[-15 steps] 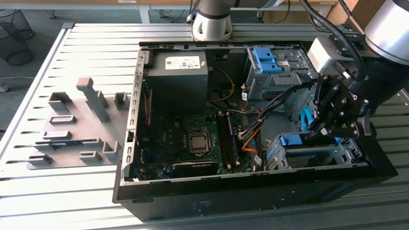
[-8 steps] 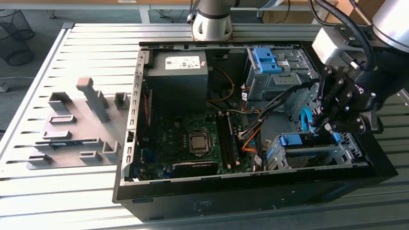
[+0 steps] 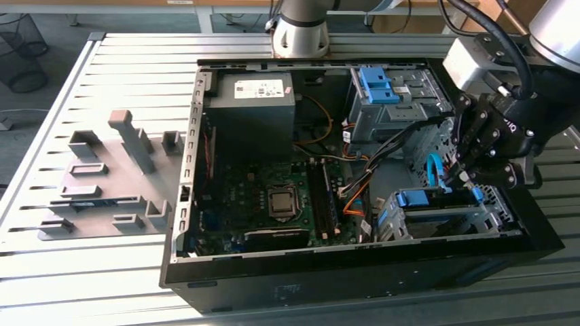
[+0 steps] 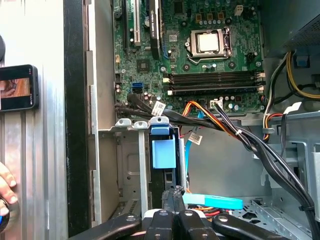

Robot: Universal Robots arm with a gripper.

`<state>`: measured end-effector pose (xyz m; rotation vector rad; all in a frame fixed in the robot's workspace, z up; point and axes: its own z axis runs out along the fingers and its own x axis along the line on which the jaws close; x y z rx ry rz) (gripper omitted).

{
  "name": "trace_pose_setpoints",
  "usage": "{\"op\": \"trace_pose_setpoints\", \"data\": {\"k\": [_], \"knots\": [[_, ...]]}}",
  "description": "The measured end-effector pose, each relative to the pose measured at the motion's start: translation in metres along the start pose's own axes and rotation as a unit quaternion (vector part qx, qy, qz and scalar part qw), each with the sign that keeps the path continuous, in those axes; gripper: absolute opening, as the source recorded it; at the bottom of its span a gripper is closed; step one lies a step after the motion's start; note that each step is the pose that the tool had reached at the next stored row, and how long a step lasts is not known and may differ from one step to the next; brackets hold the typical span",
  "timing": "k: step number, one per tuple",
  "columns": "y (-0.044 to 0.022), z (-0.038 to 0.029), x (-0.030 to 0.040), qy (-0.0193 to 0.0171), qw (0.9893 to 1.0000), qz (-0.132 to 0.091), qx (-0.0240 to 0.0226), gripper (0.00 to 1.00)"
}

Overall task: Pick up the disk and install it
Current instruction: 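Insert the second disk wire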

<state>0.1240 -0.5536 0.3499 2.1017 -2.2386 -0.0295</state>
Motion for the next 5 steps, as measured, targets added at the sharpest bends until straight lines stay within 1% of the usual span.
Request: {"op": "trace_pose_setpoints", "data": {"k": [5], "knots": [[0.0000,0.0000,0.0000,-0.0001,1.0000,0.000,0.0000,0.11]]}}
